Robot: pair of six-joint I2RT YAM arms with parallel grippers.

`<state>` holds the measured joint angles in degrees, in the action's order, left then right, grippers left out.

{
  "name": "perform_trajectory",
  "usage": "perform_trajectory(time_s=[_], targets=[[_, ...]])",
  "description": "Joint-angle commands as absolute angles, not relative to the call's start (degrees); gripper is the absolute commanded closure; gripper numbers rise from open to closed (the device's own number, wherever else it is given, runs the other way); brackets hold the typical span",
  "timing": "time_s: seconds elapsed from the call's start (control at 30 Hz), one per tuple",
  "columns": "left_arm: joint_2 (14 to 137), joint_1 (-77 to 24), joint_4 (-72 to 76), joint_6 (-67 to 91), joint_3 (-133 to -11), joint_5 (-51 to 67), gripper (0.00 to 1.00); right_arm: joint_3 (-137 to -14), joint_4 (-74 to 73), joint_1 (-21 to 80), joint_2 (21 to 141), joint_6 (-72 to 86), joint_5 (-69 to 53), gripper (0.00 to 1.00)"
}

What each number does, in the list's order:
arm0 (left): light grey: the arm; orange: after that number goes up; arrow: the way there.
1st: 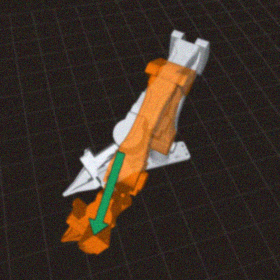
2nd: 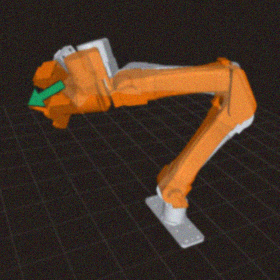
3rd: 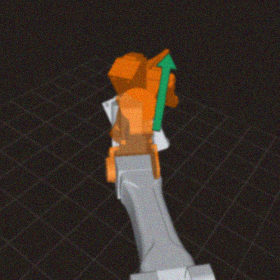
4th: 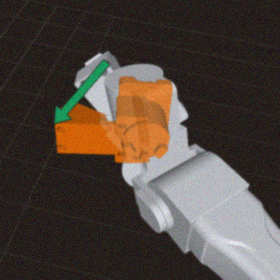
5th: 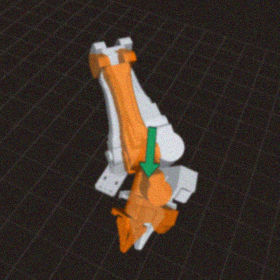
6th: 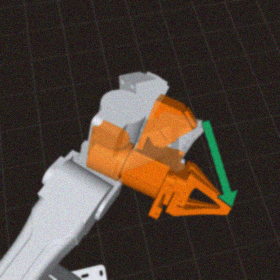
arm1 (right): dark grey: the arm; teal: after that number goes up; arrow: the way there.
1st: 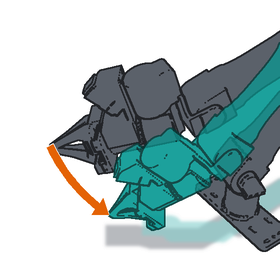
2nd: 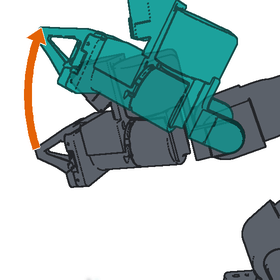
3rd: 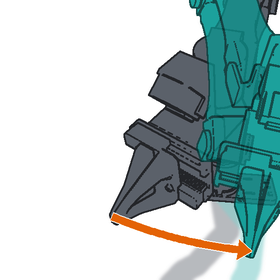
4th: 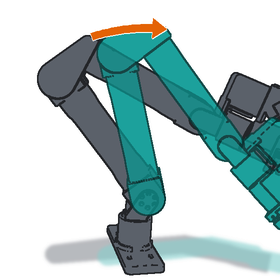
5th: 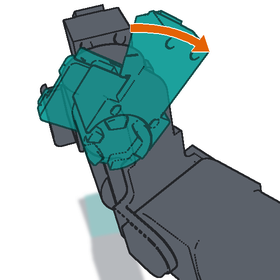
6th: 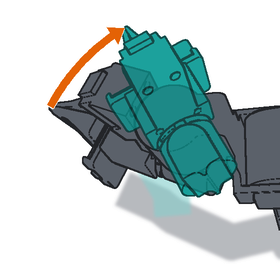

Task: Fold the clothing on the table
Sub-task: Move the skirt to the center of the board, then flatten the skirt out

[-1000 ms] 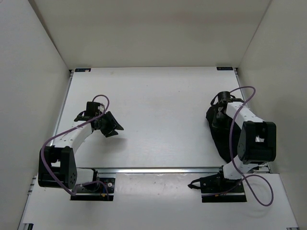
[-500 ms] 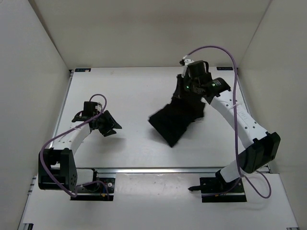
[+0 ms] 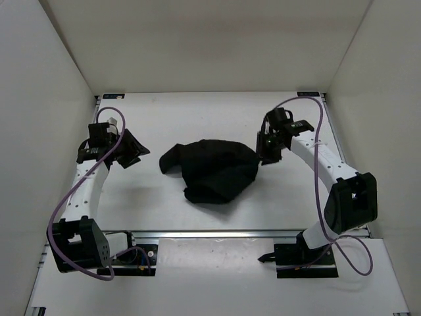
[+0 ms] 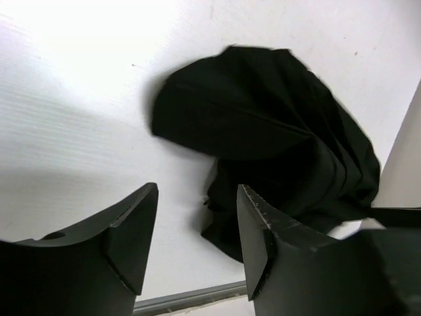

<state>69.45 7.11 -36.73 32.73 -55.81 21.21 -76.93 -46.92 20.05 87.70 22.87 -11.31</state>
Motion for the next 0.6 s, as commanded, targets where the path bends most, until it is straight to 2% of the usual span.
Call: perform_trajectory(time_s=[0.0,0.03,0.07,0.13,0.17,0.33,0.47,0.57], targets=[[68.73,5.02,-39.12,29.97,-57.22,19.34,0.37,-72.95,-55.00,18.46,85.61,23.91,-2.15,0.66],[69.34,3.18,-38.94,30.14,-57.04,19.42,0.37,-72.60,-56.59,17.85,85.17,23.73,-0.02,0.51],[70.22,1.08,-38.07,30.93,-56.87,19.60,0.37,-72.60,-57.04,17.67,84.82,22.51,1.74,0.42],[72.15,-2.43,-36.65,32.68,-56.69,20.65,0.37,-73.04,-56.26,16.88,84.73,20.93,2.38,0.39],[73.81,-4.20,-35.43,34.00,-56.69,21.70,0.37,-74.17,-55.55,17.05,85.16,19.44,2.03,0.32],[77.43,-13.43,-32.35,39.36,-57.49,21.71,0.38,-78.13,-52.74,22.04,88.16,16.09,0.88,0.33],[79.27,-20.90,-28.57,42.27,-54.85,20.14,0.37,-74.81,-49.67,29.68,87.10,18.18,-1.66,0.38],[82.17,-23.46,-22.87,44.64,-51.60,18.90,0.37,-68.05,-43.44,37.93,85.00,23.02,-1.85,0.38]])
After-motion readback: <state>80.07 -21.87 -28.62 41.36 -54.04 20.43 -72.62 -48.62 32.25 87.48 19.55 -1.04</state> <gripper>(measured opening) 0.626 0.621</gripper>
